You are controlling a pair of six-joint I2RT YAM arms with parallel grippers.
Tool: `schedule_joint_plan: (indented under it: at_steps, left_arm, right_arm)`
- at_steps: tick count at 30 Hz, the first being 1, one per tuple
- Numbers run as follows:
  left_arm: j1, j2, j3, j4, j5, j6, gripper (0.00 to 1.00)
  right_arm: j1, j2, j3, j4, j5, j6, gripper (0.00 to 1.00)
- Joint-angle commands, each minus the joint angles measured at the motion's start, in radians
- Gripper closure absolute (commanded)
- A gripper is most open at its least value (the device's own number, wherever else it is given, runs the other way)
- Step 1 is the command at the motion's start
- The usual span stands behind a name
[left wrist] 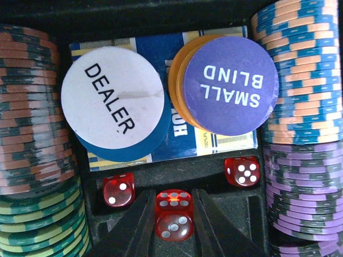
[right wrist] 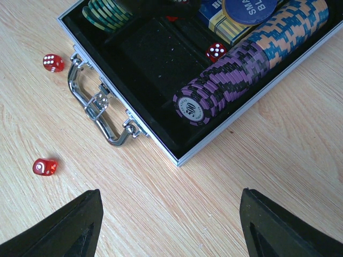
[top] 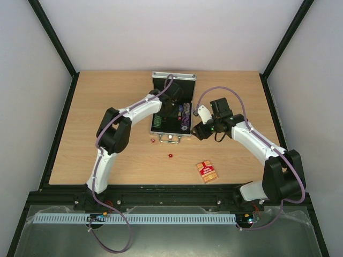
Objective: Pack up texas hold em set
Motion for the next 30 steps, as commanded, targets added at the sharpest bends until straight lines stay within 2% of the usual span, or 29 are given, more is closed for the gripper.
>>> schedule_joint_plan:
  at_steps: [1,24,30]
  left_arm:
    - [-0.007,0.019,0.032,-0.022,-0.026,0.006,0.82]
    - [-0.008,0.075,0.037,-0.016,-0.1,0.02,0.81]
    - [-0.008,0.089,0.053,-0.026,-0.111,0.02,0.77]
  right_arm:
    - [-0.003,-0.004,-0.012,-0.034,-0.004,-0.011,0.29]
    - [-0.003,0.004,-0.012,-0.036,-0.012,-0.012,0.29]
    - [-0.003,0.009,-0.011,-0.037,-0.01,-0.013,0.29]
